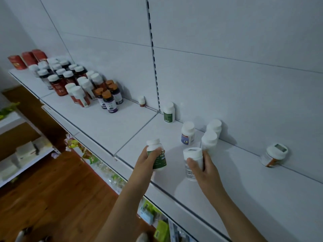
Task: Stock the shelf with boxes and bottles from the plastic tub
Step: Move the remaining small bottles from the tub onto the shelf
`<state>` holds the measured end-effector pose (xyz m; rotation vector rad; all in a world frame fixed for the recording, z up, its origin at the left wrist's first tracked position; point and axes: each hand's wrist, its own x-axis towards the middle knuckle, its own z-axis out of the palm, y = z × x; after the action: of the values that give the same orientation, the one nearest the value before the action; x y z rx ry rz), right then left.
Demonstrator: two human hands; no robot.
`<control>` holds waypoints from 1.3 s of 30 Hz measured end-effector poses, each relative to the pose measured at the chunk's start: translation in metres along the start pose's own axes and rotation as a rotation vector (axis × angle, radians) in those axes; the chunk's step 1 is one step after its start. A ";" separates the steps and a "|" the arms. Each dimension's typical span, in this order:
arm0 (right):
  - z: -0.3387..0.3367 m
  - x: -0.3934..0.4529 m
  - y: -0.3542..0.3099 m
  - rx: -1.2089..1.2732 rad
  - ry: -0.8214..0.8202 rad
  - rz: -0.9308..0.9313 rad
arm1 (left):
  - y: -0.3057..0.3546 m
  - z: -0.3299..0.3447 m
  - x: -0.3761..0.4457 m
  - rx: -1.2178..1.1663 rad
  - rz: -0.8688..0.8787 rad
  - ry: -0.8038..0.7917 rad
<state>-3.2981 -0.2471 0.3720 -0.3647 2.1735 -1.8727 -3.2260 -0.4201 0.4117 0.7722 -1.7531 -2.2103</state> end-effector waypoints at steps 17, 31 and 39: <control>0.093 0.073 -0.009 -0.245 0.261 -0.042 | 0.036 -0.051 0.192 0.602 0.420 -0.298; 0.085 0.039 -0.004 -0.103 0.434 0.066 | -0.007 -0.067 0.189 1.080 0.658 -0.013; 0.026 -0.057 -0.014 -0.102 0.705 0.030 | -0.012 -0.015 0.110 0.940 0.863 -0.737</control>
<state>-3.2354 -0.2533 0.3836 0.3770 2.6767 -2.0910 -3.3085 -0.4812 0.3689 -0.7437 -2.7285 -1.0475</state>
